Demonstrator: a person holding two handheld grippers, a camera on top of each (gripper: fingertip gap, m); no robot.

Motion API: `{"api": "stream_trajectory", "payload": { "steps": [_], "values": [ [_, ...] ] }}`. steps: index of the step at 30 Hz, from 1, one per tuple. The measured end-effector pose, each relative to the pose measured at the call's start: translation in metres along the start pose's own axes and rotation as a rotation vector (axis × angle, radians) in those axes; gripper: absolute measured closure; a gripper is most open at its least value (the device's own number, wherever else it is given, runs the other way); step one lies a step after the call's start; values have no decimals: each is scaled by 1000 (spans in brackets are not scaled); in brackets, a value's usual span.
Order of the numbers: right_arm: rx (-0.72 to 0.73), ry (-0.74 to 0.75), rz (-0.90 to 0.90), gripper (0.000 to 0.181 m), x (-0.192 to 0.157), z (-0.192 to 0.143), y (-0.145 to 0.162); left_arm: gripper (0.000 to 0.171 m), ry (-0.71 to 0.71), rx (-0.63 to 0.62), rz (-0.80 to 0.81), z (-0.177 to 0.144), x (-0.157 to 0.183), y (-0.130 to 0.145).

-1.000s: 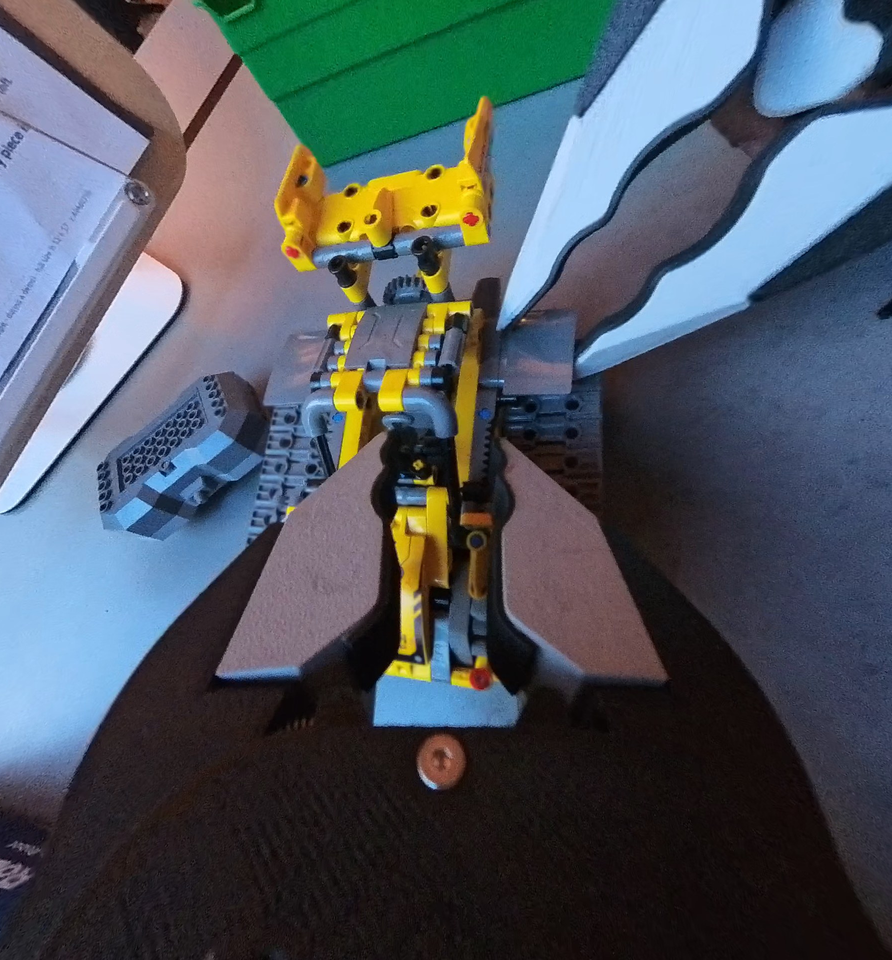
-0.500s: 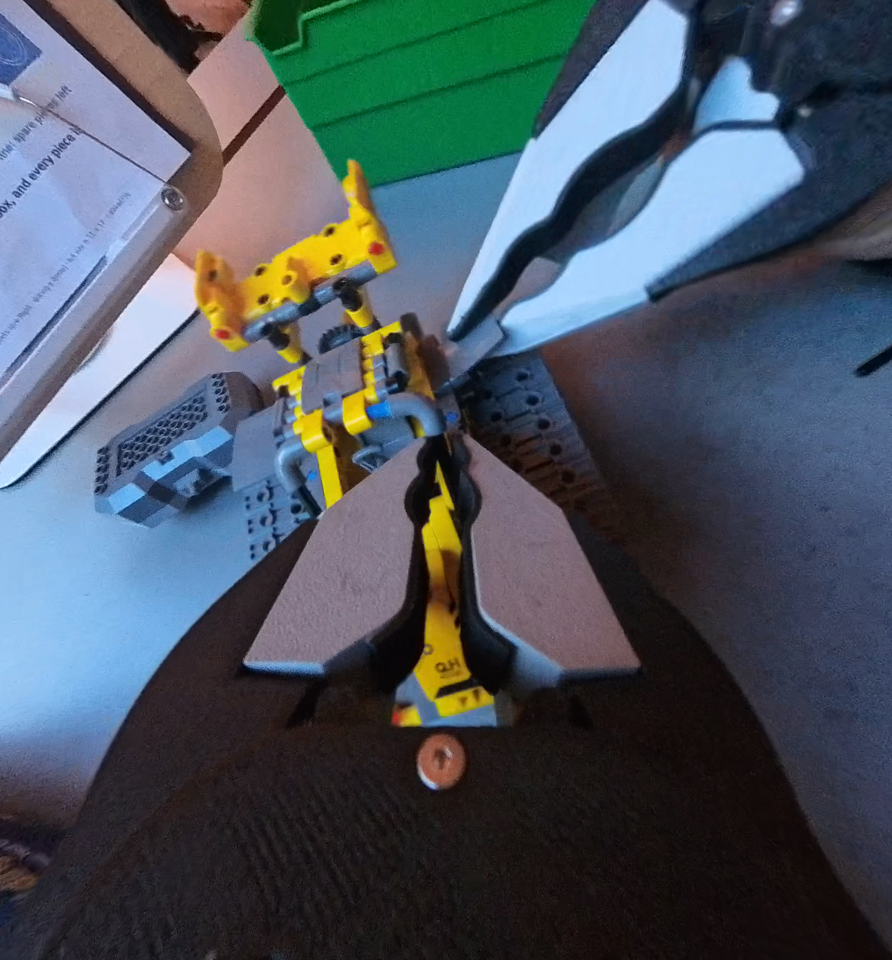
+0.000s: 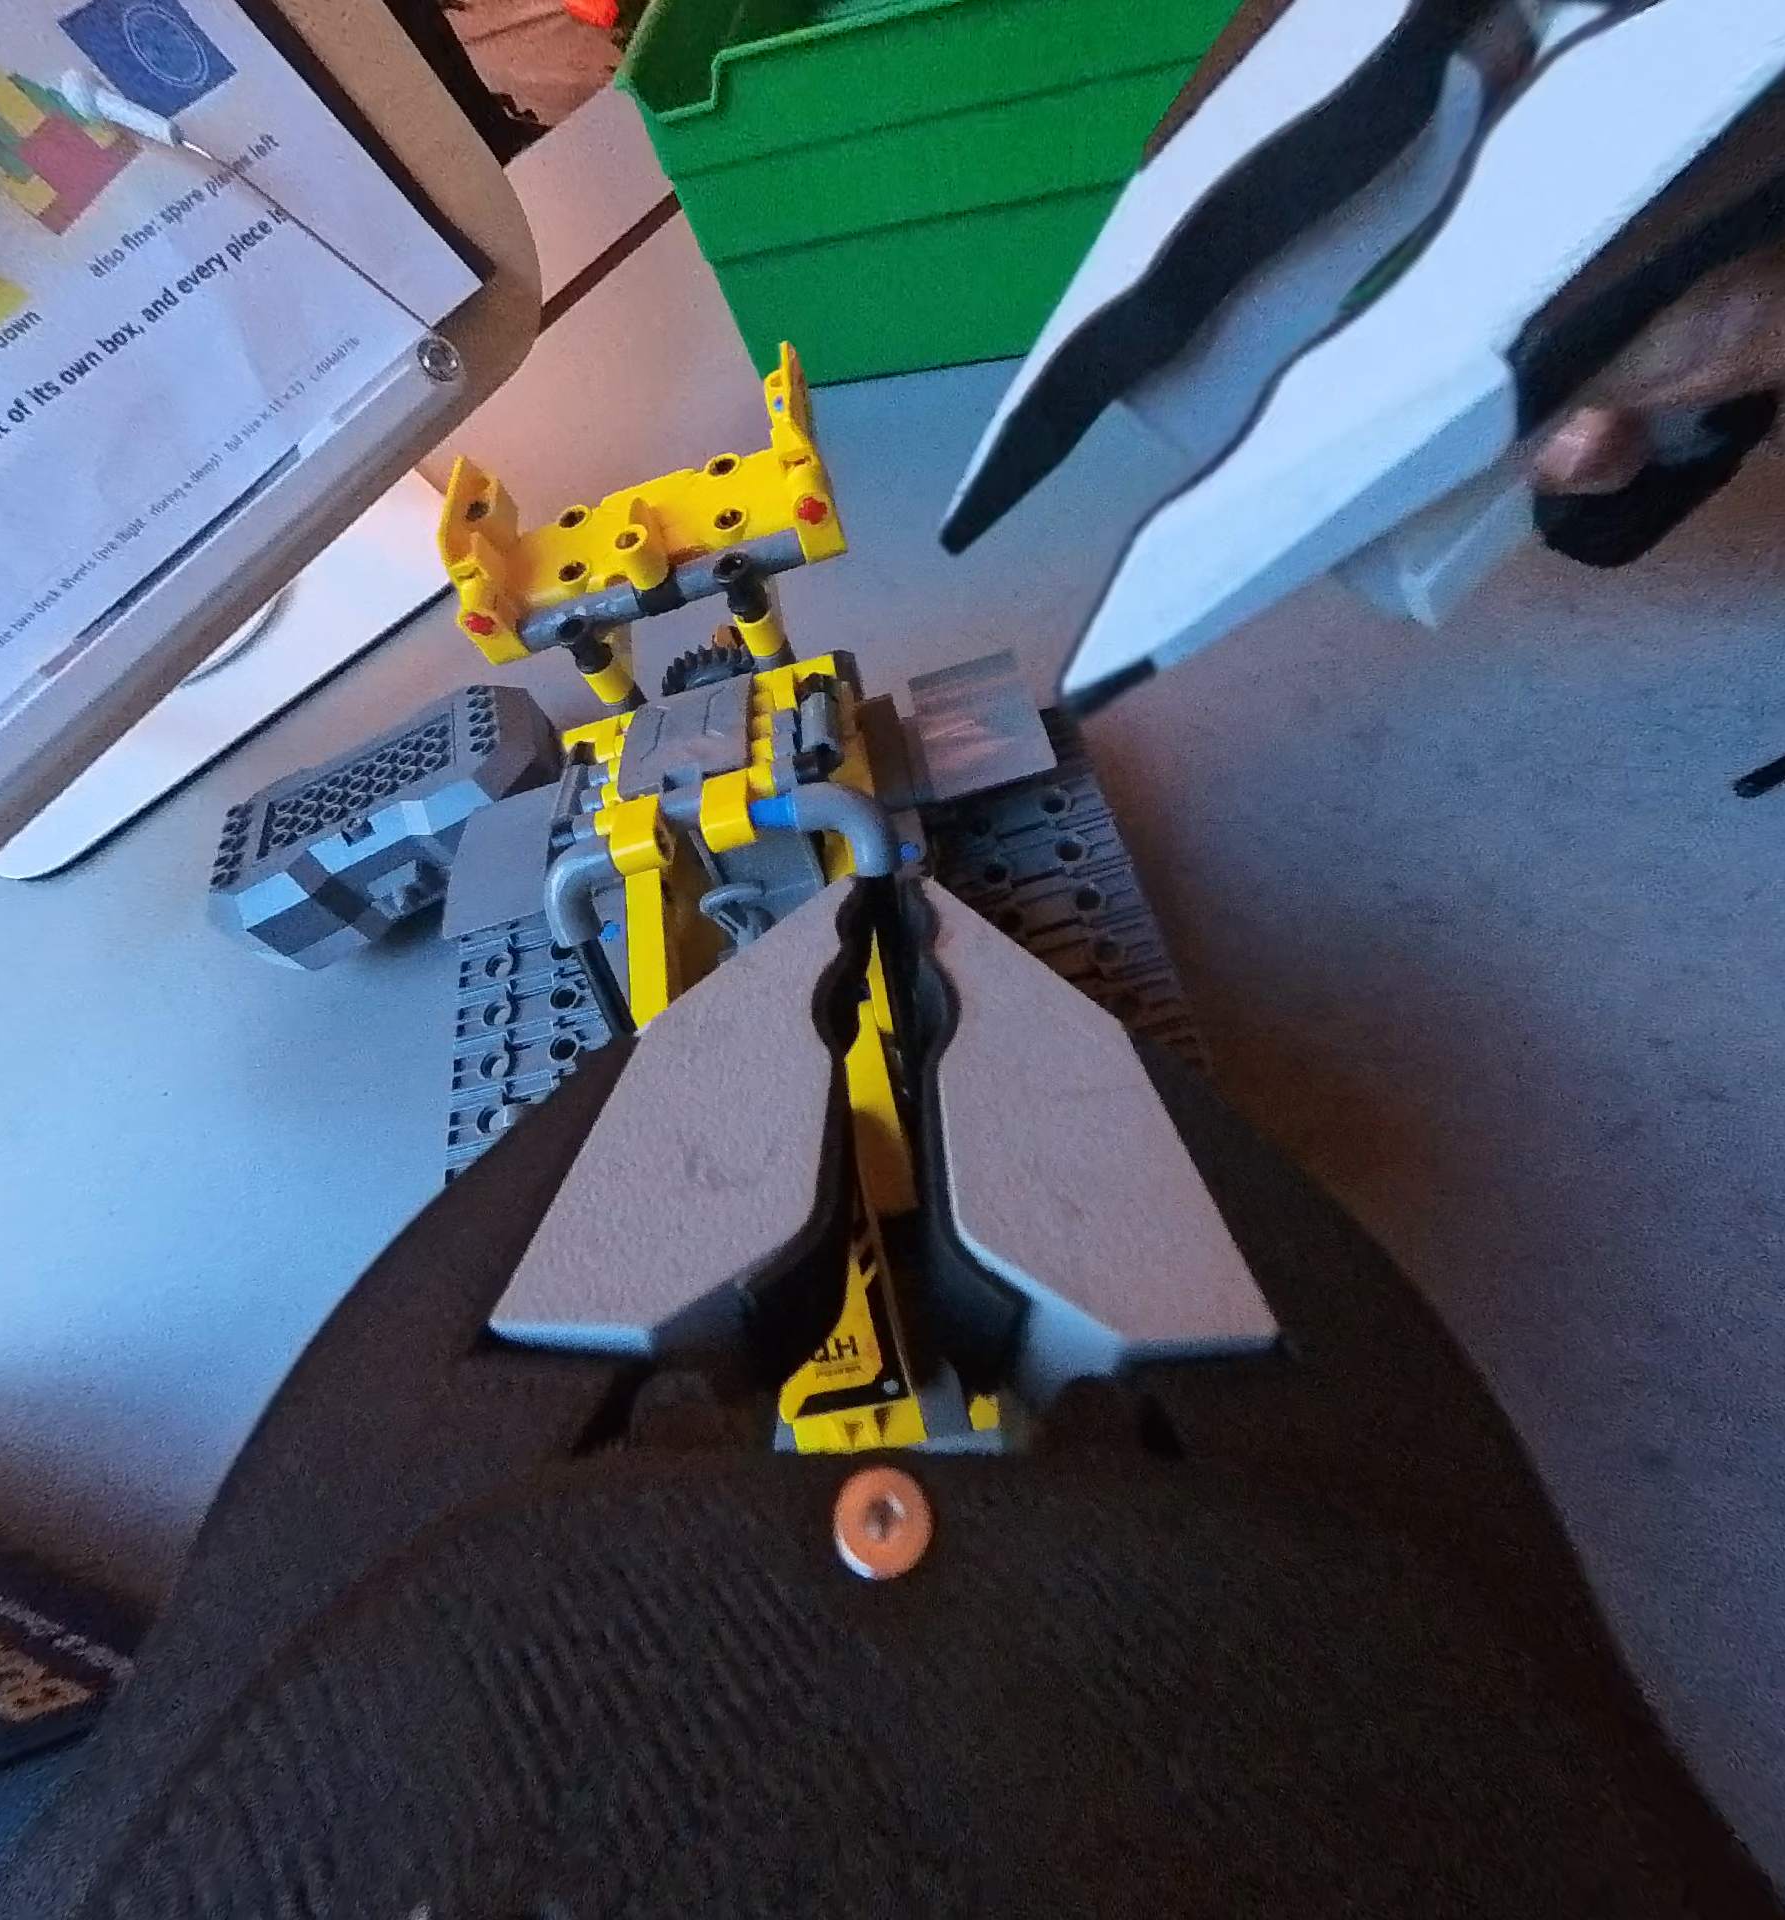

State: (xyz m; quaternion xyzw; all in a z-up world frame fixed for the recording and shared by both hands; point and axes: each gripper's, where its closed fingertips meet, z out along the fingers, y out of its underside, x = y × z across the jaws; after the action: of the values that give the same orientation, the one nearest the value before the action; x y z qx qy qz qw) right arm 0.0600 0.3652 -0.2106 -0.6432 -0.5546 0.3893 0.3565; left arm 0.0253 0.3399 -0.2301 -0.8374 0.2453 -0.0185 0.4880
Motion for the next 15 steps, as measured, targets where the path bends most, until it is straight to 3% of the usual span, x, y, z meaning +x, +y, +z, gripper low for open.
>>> {"api": "stream_trajectory", "payload": {
  "steps": [2, 4, 6, 8, 11, 15],
  "values": [
    [-43, -15, 9, 115, -8, 8, 1, 169, 23, 5, -23, -2, 4, -1],
    [-177, 34, 18, 98, 1, 22, 17, 160, 54, 22, -60, -8, 7, -5],
    [-295, -39, 73, 109, -6, 35, 34, 144, 78, 58, -89, -17, 8, -16],
    [-285, -73, 87, 123, -8, 40, 33, 136, 63, 3, -64, -17, 5, -12],
    [-267, -107, 76, 124, -16, 39, 34, 164, 38, -59, 5, -3, 6, 2],
    [-209, -195, 176, 125, -20, 33, 33, 166, 99, 9, 27, -4, 15, -2]
  ]
}}
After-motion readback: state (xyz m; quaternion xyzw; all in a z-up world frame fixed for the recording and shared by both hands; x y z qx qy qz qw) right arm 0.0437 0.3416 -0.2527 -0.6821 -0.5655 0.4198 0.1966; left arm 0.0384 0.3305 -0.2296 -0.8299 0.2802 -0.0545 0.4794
